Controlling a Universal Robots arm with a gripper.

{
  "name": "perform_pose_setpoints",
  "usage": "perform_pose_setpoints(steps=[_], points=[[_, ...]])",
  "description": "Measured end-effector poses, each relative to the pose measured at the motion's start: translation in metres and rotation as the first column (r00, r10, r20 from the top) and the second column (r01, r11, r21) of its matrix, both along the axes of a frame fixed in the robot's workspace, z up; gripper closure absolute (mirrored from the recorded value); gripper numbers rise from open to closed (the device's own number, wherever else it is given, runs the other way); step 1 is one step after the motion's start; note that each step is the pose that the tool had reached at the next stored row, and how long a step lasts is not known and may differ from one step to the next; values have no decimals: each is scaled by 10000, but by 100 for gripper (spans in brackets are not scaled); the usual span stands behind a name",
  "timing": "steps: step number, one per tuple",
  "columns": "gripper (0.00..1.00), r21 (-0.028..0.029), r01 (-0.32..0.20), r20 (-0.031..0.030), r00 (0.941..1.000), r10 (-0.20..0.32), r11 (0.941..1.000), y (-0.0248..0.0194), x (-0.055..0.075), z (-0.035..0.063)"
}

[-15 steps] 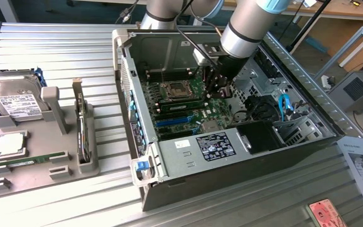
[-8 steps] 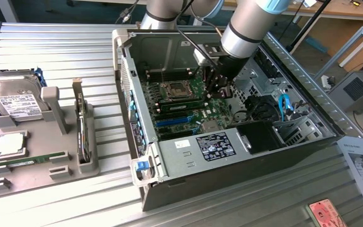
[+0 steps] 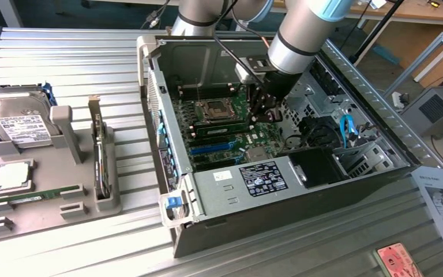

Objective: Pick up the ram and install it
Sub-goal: 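Press down the ram until it locks into place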

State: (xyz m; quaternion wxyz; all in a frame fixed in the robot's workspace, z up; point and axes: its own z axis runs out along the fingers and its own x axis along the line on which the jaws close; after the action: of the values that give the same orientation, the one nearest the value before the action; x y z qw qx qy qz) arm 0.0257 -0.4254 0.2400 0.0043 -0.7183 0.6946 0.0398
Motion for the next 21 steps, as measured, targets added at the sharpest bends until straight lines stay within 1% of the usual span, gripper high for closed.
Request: perform_pose_setpoints(steps=[2, 11, 17, 21], points=[[89, 1, 0, 1, 10000, 0, 10000, 3, -1, -2], [89, 2, 1, 14, 10000, -1, 10000, 59, -40, -16], [89, 3, 1, 15, 10000, -1, 10000, 60, -8, -18], [89, 1, 1, 24, 10000, -1, 10000, 59, -7, -44]])
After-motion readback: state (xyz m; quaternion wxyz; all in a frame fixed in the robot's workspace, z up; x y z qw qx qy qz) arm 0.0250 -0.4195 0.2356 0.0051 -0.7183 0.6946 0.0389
